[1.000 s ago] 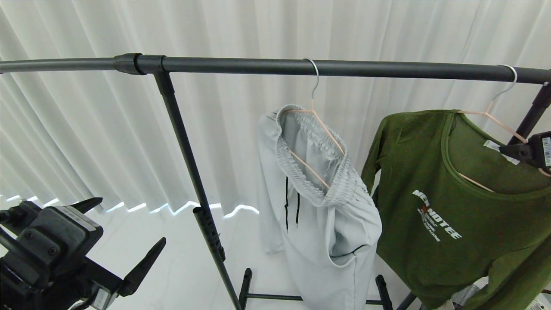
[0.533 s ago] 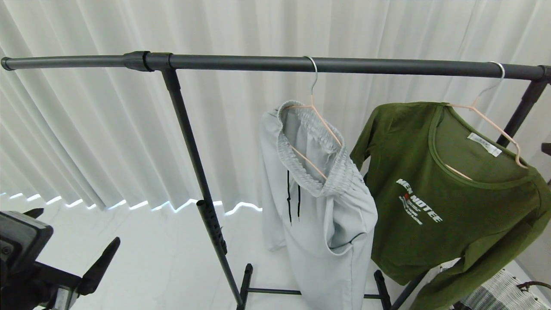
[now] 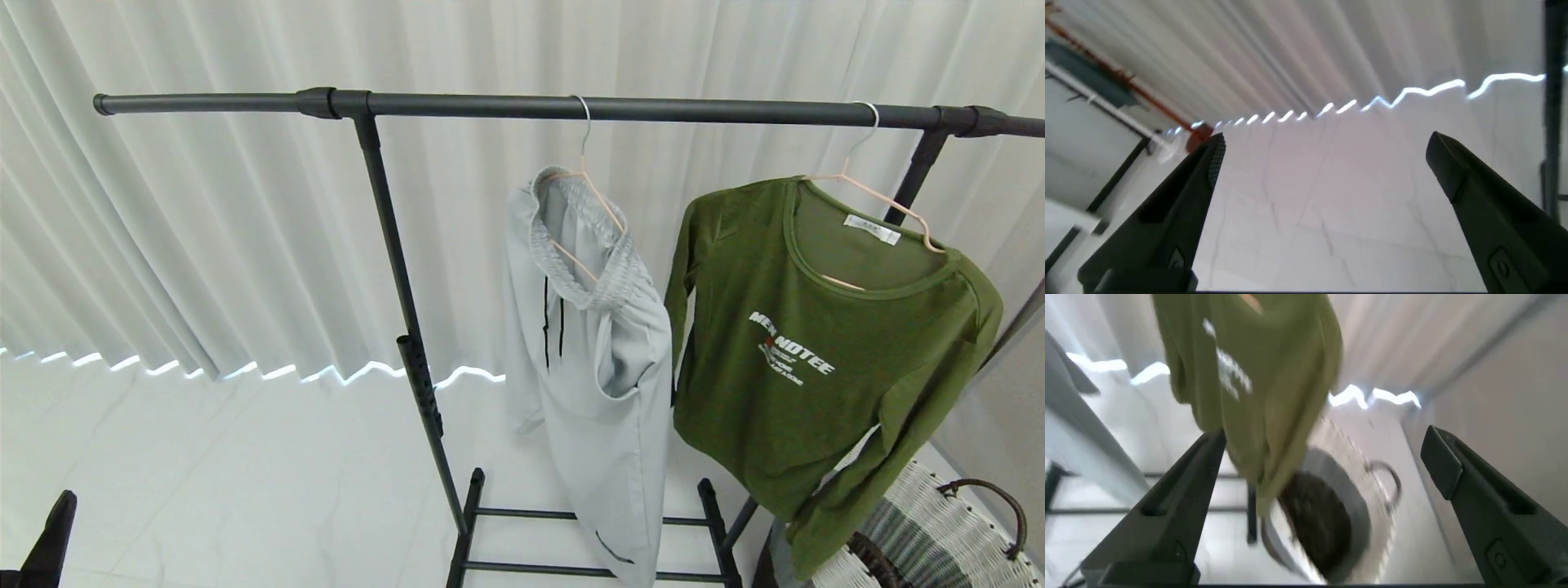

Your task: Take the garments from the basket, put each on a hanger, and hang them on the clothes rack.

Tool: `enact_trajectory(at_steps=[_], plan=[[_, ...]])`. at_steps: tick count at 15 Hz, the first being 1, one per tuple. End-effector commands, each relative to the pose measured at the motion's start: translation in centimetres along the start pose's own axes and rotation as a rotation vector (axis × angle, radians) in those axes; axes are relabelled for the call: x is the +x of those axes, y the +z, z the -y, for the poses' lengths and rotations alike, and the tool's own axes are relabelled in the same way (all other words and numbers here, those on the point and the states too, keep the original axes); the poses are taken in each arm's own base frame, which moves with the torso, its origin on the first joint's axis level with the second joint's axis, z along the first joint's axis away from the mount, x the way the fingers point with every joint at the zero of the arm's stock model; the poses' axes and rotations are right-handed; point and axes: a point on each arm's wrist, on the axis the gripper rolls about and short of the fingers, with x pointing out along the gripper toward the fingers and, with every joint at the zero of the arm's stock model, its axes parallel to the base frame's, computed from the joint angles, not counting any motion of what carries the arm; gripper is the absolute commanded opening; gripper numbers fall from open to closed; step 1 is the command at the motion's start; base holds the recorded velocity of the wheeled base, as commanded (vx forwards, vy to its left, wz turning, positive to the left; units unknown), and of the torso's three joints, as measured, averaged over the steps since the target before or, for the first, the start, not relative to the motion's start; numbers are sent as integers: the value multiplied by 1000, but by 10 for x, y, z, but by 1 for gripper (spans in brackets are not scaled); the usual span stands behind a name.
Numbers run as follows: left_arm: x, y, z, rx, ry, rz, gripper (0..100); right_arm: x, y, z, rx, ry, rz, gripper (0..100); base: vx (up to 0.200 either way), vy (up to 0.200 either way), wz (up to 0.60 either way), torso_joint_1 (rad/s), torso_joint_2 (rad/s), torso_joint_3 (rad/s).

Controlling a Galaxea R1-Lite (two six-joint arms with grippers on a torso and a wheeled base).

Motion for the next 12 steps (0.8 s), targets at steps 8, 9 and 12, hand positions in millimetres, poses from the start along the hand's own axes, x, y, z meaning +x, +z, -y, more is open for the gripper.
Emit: enact_trajectory(at_steps=[8, 9, 12], plan=[[-63, -64, 10, -130, 70, 47, 100, -50, -126, -16, -84, 40, -13, 100, 0, 0, 0, 0, 0, 0], [-63, -66, 11, -125, 59, 25, 100, -52, -139, -17, -108, 41, 5, 100, 0, 0, 0, 0, 0, 0], [-63, -67, 11, -143, 60, 19, 100, -49, -176, -22, -136, 5, 38, 100, 0, 0, 0, 0, 0, 0]])
